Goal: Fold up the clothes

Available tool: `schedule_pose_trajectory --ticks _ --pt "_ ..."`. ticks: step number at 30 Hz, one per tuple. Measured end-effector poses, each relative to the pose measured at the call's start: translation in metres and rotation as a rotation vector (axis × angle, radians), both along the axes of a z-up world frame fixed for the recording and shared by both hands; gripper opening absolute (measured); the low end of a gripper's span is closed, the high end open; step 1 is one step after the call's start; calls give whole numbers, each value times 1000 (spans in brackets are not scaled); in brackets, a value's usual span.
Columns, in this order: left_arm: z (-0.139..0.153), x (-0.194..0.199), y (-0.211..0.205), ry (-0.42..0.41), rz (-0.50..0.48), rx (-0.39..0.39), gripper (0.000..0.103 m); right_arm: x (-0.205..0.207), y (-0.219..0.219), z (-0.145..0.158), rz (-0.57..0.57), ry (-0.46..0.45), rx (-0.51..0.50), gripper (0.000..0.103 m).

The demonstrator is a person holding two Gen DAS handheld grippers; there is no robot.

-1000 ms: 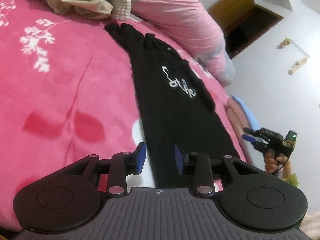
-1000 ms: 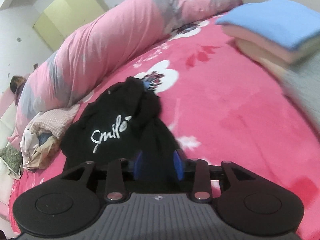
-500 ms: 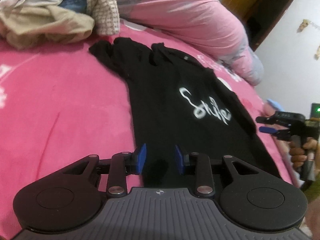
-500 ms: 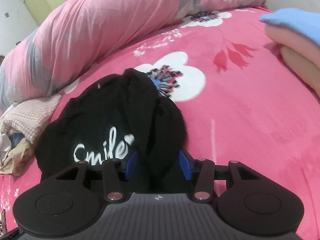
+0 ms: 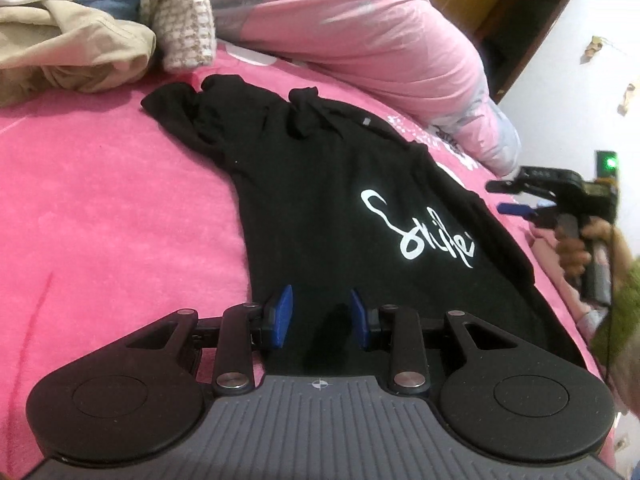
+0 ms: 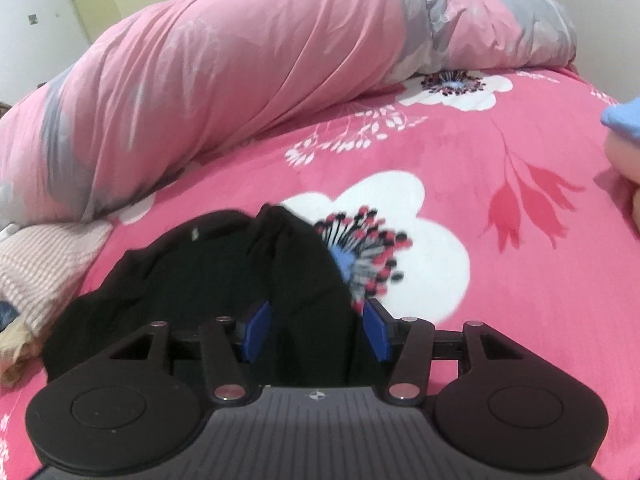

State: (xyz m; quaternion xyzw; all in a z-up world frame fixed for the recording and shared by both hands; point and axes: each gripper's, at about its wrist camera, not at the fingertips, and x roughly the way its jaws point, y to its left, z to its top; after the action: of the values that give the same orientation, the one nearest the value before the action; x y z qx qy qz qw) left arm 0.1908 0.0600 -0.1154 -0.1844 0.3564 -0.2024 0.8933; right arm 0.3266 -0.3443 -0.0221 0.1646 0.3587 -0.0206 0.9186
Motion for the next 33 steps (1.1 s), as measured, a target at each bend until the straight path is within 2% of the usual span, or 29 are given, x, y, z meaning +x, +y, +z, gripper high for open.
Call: schedule_pose_trajectory --ticks 4,5,10,17,19,21,22,25,28,33 --pt "-2 -1 -1 -14 0 3 32 31 -8 -4 -2 -14 -16 56" --pt "-3 -1 -2 -17 0 5 32 40 -10 -6 1 -11 -9 60" --pt "-4 -1 -2 -24 -2 8 32 82 -7 -17 33 -1 -6 61" --pt "-5 -2 -1 -30 -4 4 32 129 0 -45 34 67 5 60" --pt "-6 -2 -1 -31 -4 2 32 129 6 -48 53 63 -30 50" --pt "-6 -2 -1 -33 -4 -1 32 125 12 -45 84 75 -79 7" --pt "-6 -2 0 -33 -4 -2 32 122 15 -43 107 76 -95 3" --pt "-6 -2 -1 -37 -2 -1 32 110 29 -30 138 35 -232 2" --pt "-6 -2 -1 -35 4 -7 32 105 30 -16 94 -22 -358 2" --pt "-7 0 -2 -36 9 -7 32 116 21 -21 54 -28 -429 2"
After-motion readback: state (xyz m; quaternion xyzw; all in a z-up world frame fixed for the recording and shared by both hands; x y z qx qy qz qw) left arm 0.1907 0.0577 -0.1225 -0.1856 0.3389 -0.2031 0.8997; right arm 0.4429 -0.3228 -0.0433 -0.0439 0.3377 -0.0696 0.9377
